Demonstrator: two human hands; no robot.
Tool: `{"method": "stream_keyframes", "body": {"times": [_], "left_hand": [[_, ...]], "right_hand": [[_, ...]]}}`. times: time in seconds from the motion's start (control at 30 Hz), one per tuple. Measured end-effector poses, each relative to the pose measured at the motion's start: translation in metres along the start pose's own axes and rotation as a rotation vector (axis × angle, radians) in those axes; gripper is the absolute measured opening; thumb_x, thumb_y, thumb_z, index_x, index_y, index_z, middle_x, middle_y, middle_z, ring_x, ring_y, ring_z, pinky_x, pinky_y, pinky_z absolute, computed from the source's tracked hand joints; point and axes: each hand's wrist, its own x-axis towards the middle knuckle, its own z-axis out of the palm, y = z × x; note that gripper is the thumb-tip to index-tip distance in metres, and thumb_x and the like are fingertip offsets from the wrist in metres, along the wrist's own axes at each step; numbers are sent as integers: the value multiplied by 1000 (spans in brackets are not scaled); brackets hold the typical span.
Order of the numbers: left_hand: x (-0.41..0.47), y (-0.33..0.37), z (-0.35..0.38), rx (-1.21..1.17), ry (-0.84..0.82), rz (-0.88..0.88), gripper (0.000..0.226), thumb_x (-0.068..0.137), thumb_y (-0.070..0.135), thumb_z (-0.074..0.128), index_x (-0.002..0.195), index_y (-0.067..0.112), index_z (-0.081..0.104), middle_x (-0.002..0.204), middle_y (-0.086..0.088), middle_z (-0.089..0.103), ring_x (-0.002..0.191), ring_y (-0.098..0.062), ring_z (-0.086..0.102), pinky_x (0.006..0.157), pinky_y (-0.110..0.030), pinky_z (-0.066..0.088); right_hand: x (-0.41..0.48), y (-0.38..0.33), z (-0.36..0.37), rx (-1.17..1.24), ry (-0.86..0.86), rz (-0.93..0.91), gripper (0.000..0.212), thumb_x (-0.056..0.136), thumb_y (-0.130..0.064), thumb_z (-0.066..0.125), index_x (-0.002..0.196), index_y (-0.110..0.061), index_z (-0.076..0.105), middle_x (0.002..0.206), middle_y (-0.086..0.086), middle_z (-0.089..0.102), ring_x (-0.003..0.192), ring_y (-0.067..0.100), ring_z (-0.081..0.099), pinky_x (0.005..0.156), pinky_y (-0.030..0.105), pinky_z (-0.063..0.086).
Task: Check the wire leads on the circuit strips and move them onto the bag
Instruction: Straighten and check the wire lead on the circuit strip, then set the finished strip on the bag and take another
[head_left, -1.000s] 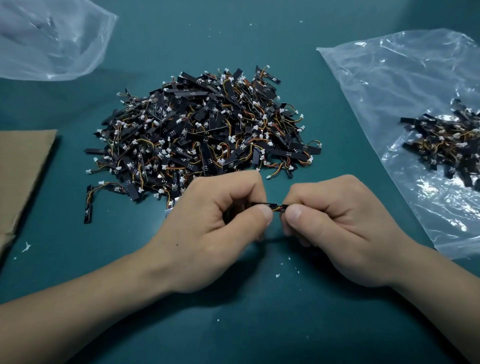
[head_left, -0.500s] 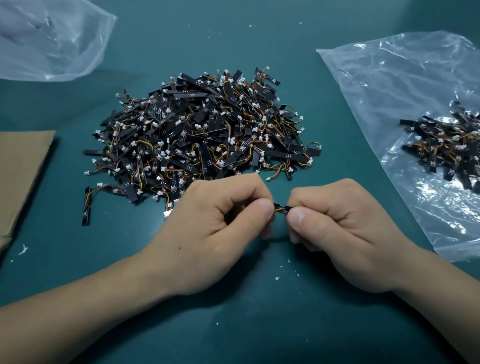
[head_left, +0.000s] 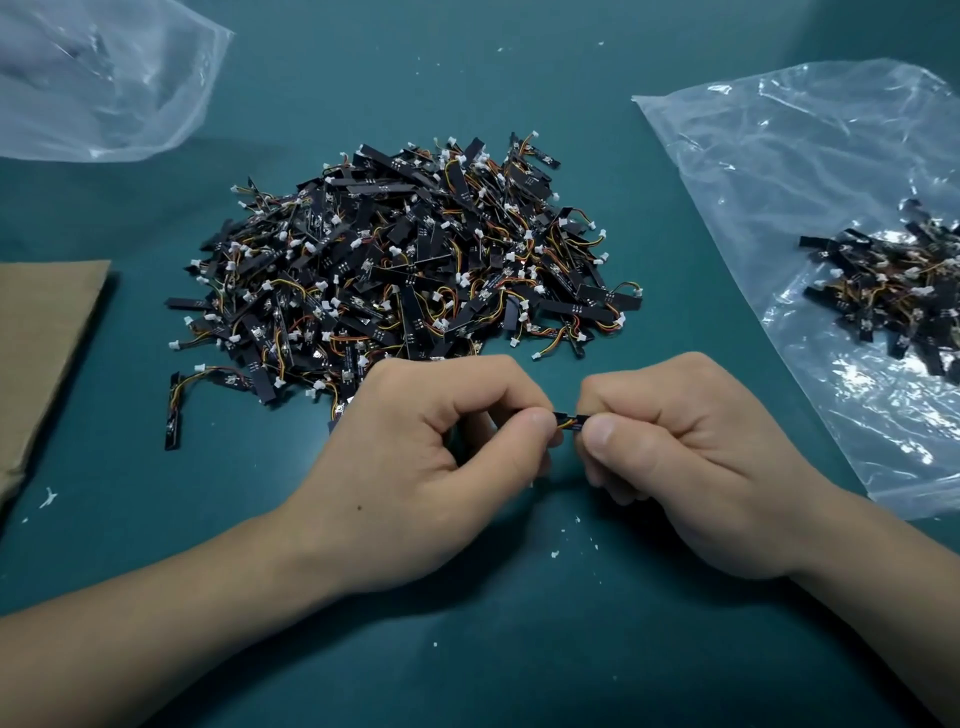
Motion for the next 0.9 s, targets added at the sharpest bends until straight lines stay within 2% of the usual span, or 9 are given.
{"method": "stream_keyframes", "body": {"times": [0.07, 0.17, 0.4, 0.53, 0.63, 0.7, 0.77, 0.83, 0.9], "left_hand": [[0, 0, 0, -1, -7, 11, 22, 91, 26, 57, 75, 19, 70, 58, 1, 61, 49, -18, 54, 46, -24, 40], [0, -1, 0, 14, 0, 13, 23, 91, 27, 56, 74, 19, 68, 57, -1, 60, 48, -20, 54, 44, -29, 40], [-1, 0, 0, 57, 1, 46, 23, 92, 27, 54, 75, 19, 66, 57, -2, 60, 50, -20, 54, 47, -32, 42], [-1, -1, -1, 77, 3, 72, 23, 91, 25, 55, 73, 17, 66, 55, 4, 55, 48, -12, 49, 49, -16, 35], [-2, -2, 0, 47, 10, 84, 19, 95, 29, 55, 86, 20, 70, 59, 11, 57, 51, -11, 54, 52, -15, 38], [-2, -3, 0, -17, 26, 74, 22, 97, 35, 52, 107, 22, 67, 59, 9, 54, 52, -16, 52, 51, -23, 39], [-3, -6, 1, -103, 55, 68, 27, 98, 37, 47, 119, 25, 58, 56, 4, 45, 50, -22, 43, 49, -28, 33], [-5, -7, 0, -162, 111, 85, 22, 98, 34, 45, 115, 24, 55, 54, 2, 37, 48, -21, 34, 48, -26, 26], [-6, -7, 0, -179, 145, 96, 16, 98, 32, 46, 107, 22, 55, 53, 1, 34, 46, -20, 30, 47, -25, 23]], "right_hand": [[0, 0, 0, 2, -12, -9, 37, 94, -30, 44, 66, -10, 57, 55, 4, 52, 50, 19, 47, 49, 33, 39], [1, -1, 0, 13, -26, -8, 34, 93, -29, 44, 67, -14, 59, 56, 2, 55, 51, 17, 48, 50, 25, 38], [1, 0, -4, 56, -66, -21, 34, 94, -28, 45, 64, -16, 58, 55, -6, 57, 49, 12, 51, 52, 20, 39], [1, 1, -3, 19, -90, -21, 37, 94, -29, 46, 61, -13, 51, 52, 4, 50, 49, 19, 45, 49, 36, 38], [0, 2, -6, 76, -72, -20, 35, 92, -27, 47, 59, -16, 51, 51, -1, 48, 47, 17, 44, 48, 30, 37], [1, 4, -6, 65, -87, -43, 34, 91, -25, 47, 58, -17, 43, 51, -2, 37, 48, 15, 35, 48, 28, 31], [1, 6, -5, 72, -103, -79, 33, 88, -23, 47, 58, -20, 32, 55, -2, 25, 50, 14, 24, 48, 29, 24], [-2, 9, -4, 180, 10, -111, 34, 89, -23, 48, 58, -18, 36, 54, 0, 27, 49, 17, 25, 48, 31, 24], [-4, 9, -4, 361, 244, -126, 27, 99, -31, 55, 76, -19, 62, 58, 4, 46, 46, 24, 34, 46, 30, 29]]}}
